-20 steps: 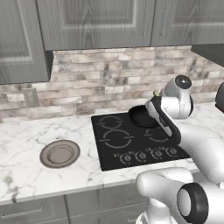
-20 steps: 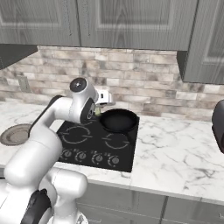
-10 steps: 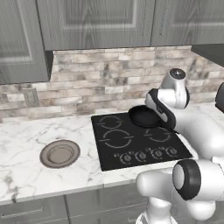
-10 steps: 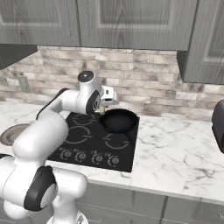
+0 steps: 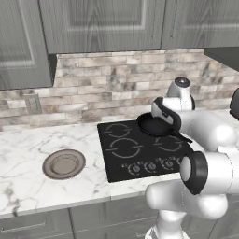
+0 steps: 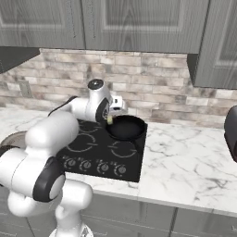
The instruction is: Pick up the butter stick and place it in the pan. Then turn on the burner for the pan.
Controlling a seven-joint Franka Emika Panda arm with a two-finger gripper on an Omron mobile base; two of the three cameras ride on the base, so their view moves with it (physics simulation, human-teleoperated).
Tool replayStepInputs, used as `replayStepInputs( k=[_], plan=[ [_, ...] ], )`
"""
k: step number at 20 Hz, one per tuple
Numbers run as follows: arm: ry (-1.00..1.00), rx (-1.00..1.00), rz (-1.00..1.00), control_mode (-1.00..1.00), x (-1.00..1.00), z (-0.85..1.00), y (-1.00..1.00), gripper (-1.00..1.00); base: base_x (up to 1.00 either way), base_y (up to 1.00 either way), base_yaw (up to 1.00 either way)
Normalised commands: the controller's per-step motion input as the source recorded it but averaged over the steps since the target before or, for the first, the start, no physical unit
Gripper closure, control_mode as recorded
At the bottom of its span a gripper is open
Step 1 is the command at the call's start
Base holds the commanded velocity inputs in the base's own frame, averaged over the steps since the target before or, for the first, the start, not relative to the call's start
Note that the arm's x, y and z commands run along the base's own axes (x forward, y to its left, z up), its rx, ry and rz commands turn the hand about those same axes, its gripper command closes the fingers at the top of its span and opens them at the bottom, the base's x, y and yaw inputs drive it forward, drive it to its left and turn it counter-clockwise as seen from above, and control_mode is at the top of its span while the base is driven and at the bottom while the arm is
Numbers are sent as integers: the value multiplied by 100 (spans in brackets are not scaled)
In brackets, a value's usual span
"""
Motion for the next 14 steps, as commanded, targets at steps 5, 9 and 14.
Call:
replayStepInputs(
  k=[5,9,14],
  plan=[
    [2,0,0,-100,17,-35,-3,100,0,0,0],
    [6,0,0,-100,18,-33,-10,100,0,0,0],
    [5,0,0,-100,20,-27,-15,100,0,0,0]
  ],
)
